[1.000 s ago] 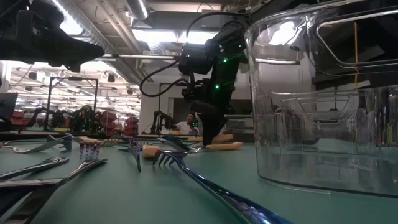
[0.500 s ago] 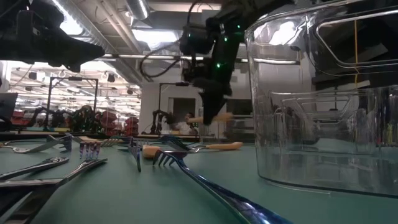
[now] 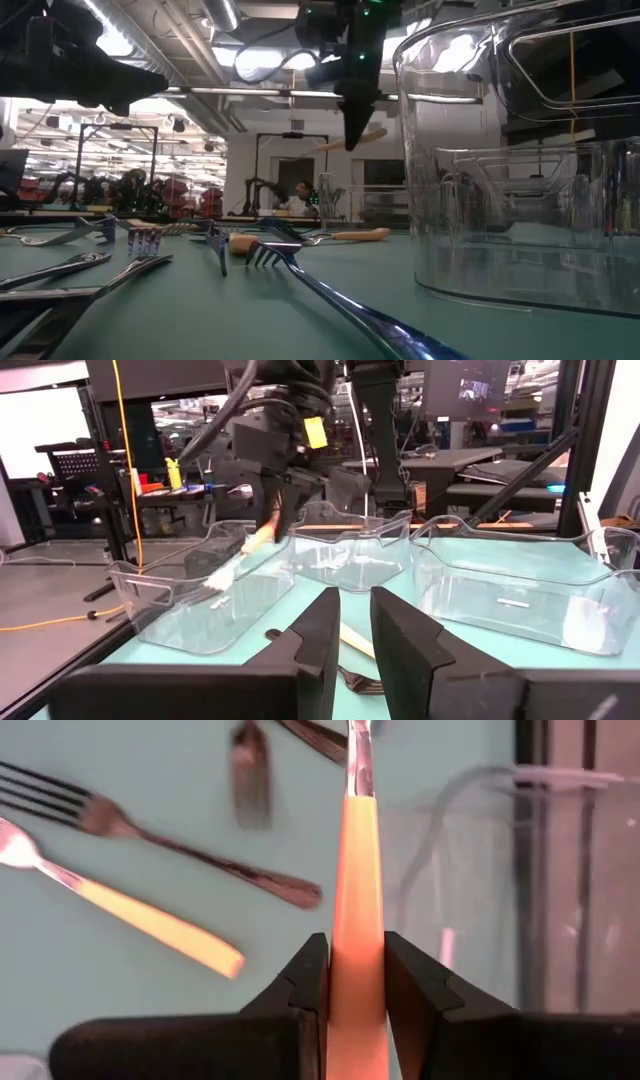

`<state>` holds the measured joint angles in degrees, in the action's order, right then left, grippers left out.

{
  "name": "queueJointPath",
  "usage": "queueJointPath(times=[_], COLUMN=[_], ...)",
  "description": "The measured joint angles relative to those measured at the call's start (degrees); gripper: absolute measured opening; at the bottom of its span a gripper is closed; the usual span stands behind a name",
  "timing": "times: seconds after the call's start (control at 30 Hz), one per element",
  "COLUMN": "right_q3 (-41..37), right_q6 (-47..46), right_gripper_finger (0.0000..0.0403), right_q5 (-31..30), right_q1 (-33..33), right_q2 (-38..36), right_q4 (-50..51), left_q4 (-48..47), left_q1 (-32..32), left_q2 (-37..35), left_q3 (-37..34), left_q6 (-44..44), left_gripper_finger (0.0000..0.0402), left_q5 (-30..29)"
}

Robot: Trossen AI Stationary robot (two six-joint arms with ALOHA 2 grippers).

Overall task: Sort silverware by color (type)
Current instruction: Put the orange fork into the top transparent bin

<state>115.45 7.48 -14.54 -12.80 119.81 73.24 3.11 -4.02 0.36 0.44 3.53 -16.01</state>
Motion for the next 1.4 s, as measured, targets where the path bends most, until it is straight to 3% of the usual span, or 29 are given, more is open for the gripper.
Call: queueJointPath(times=[0.77, 1.0, 1.4], right_q3=[-0.02, -5.47, -19.53], right_q6=[5.1, 10.22, 18.22], right_gripper_finger=[0.0062, 0.0062, 0.0062], right_q5=[0.19, 6.37, 10.72], right_q1=[-15.65, -19.33, -24.53], right_q2=[-2.45, -2.45, -2.45], right_q4=[10.79, 5.21, -12.11], left_q4=[0.0, 0.0, -0.01], left_q1=[0.0, -0.01, 0.0], left_q2=[0.0, 0.0, 0.0], left_q3=[0.01, 0.01, 0.0], left_q6=[-0.02, 0.0, 0.03], left_gripper_finger=[0.0053, 0.0053, 0.0053], left_q5=[0.02, 0.0, 0.0])
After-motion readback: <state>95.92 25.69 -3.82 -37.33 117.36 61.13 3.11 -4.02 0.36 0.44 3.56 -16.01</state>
